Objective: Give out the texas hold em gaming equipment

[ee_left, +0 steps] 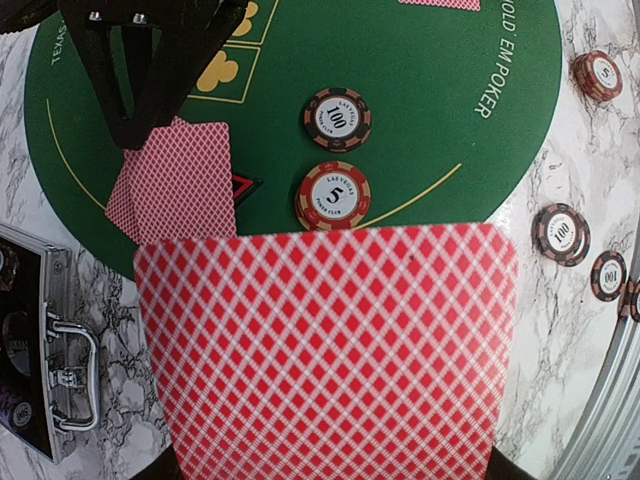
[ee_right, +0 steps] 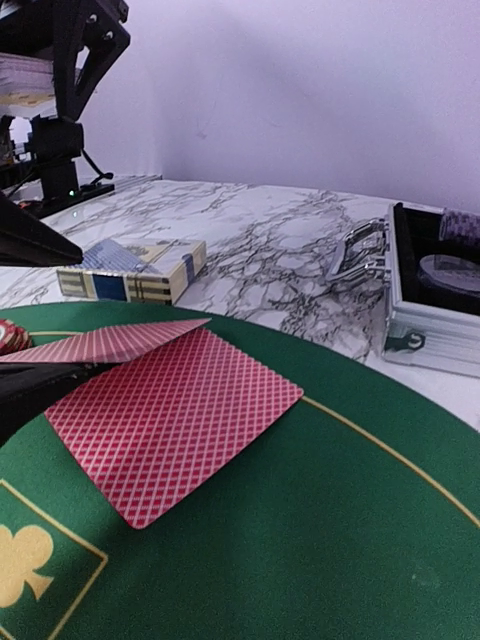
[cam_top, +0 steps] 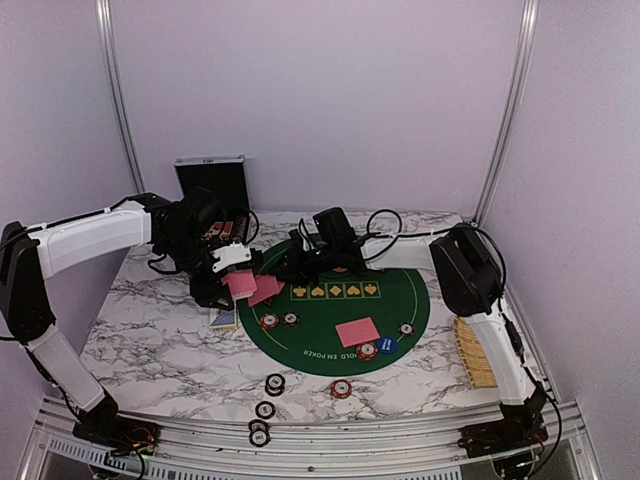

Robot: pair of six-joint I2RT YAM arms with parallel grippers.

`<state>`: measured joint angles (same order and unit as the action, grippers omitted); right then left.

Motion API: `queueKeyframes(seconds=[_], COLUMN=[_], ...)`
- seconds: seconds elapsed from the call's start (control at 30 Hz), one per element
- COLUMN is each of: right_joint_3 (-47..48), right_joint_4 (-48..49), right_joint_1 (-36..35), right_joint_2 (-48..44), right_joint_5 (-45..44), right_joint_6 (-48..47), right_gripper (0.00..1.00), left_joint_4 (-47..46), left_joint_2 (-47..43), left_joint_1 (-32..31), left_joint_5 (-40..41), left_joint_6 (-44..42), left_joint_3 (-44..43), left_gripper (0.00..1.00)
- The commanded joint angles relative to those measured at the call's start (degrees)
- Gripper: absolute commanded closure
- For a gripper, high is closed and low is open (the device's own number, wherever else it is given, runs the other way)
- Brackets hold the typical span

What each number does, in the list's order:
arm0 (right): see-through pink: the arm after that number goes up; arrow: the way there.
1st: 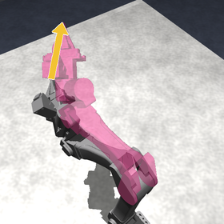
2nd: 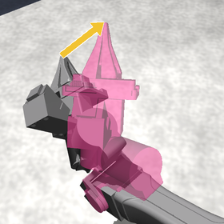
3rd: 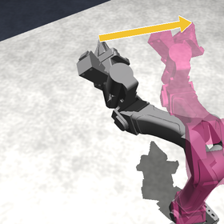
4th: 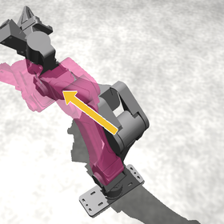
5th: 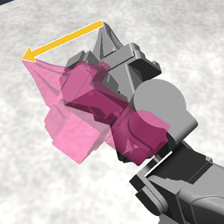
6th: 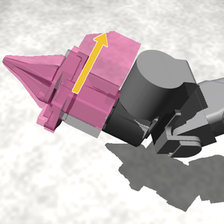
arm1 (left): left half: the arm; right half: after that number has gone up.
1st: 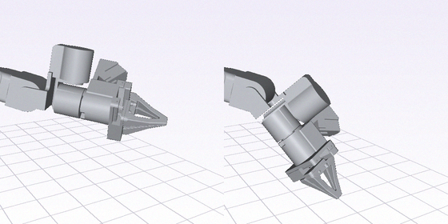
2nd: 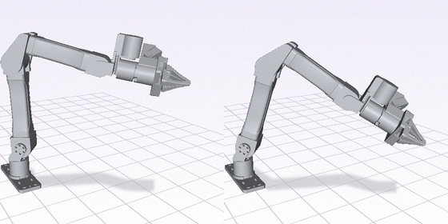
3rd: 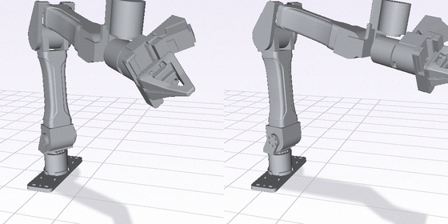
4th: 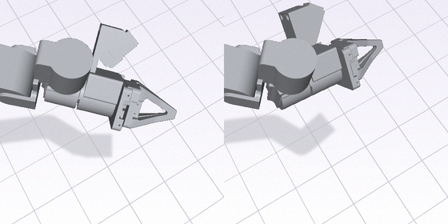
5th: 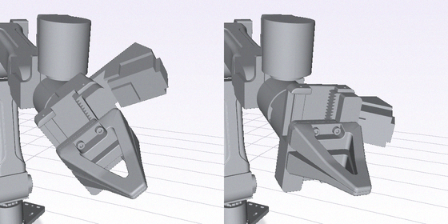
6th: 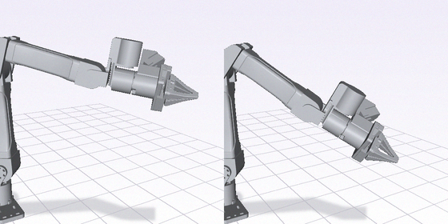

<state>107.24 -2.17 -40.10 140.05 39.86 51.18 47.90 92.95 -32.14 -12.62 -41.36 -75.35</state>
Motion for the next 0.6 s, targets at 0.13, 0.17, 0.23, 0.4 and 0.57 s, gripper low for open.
queueKeyframes(seconds=[0.13, 0.17, 0.23, 0.4, 0.57], right_joint_3=[-1.4, -2.4, -5.0, -14.9, -23.2], right_joint_4=[-7.6, -7.5, -6.6, 2.4, 15.5], right_joint_1=[1.5, 1.7, 1.8, 1.7, 0.3], right_joint_2=[-6.9, -8.2, -10.9, -18.1, -22.1], right_joint_5=[-6.7, -7.2, -7.7, -3.7, 3.4], right_joint_6=[-7.4, -7.8, -8.2, -4.9, 2.4], right_gripper=[0.58, 0.56, 0.52, 0.36, 0.26], left_joint_4=[1.1, 1.1, 1.0, 1.0, 1.0], left_joint_2=[-1.6, -1.5, -1.5, -0.9, 0.1], left_joint_1=[0.1, 0.1, 0.1, 0.1, 0.1], left_joint_5=[-1.5, -1.5, -1.4, -1.5, -2.0], left_joint_6=[0.1, 0.2, 0.1, 0.2, 0.4], left_joint_3=[-0.2, -0.2, -0.3, -0.5, -1.3], left_gripper=[1.00, 1.00, 1.00, 1.00, 1.00])
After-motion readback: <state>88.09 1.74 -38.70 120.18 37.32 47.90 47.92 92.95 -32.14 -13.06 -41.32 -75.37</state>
